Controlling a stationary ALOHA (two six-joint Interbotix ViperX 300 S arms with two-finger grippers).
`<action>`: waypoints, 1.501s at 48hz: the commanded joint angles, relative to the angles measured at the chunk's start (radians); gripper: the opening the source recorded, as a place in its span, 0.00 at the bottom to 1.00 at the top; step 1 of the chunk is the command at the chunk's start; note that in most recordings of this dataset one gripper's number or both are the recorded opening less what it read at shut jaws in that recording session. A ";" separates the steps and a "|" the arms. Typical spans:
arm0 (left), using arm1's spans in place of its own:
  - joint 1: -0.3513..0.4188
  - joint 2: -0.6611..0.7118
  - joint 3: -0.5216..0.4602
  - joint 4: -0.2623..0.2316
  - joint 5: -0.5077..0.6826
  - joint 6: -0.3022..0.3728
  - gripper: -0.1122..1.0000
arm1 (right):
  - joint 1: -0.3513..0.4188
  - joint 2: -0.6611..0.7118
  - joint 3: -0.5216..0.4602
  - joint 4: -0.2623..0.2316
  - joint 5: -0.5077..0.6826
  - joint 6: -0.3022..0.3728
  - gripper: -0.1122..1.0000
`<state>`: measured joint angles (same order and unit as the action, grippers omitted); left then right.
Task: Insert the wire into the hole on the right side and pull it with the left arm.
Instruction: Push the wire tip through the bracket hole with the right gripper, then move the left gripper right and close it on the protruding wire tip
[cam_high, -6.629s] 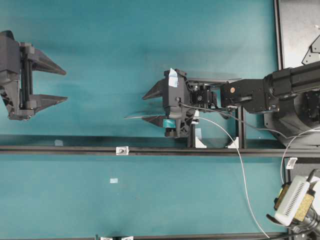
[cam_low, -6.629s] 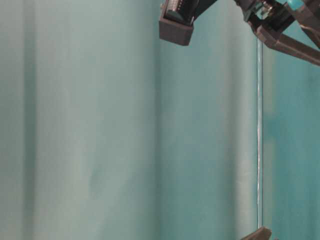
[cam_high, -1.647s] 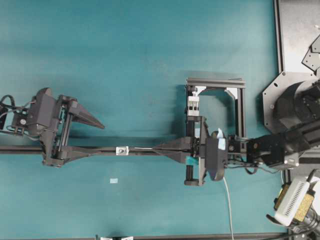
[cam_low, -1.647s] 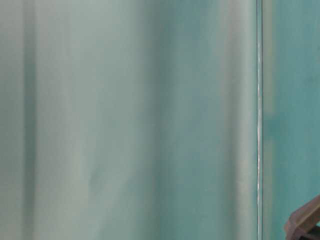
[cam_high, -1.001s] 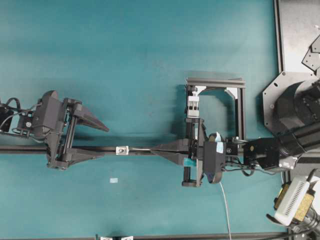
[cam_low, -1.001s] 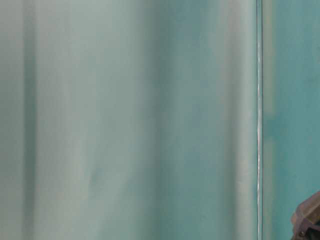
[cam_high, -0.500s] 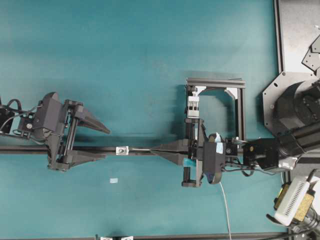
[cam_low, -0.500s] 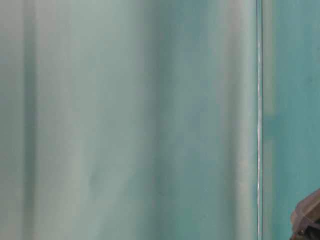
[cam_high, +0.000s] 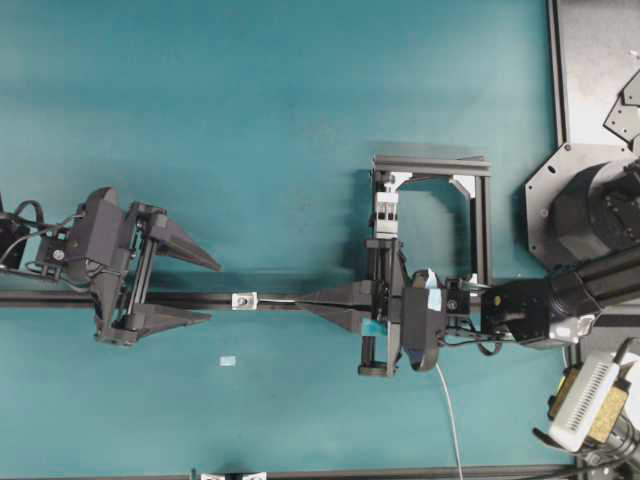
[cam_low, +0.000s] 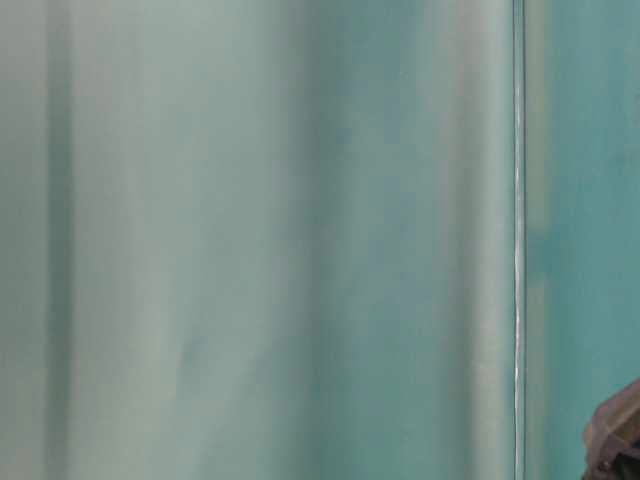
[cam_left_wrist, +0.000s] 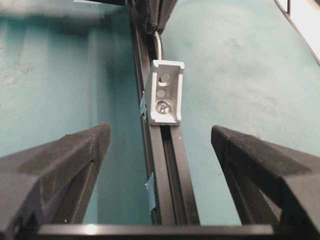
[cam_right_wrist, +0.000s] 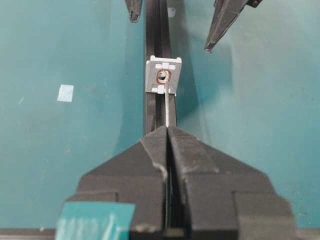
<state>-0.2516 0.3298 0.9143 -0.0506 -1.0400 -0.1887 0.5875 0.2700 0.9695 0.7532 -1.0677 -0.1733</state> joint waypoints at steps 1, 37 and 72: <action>-0.006 -0.015 -0.012 -0.002 -0.005 -0.002 0.70 | 0.003 -0.012 -0.012 0.000 -0.011 0.002 0.12; -0.017 -0.017 -0.020 -0.002 -0.005 -0.002 0.70 | -0.051 0.034 -0.069 -0.002 -0.006 -0.005 0.12; -0.017 -0.017 -0.023 -0.002 -0.005 0.000 0.70 | -0.086 0.064 -0.138 -0.048 0.021 -0.018 0.12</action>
<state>-0.2654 0.3298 0.9035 -0.0506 -1.0385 -0.1887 0.5093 0.3451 0.8514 0.7102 -1.0492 -0.1887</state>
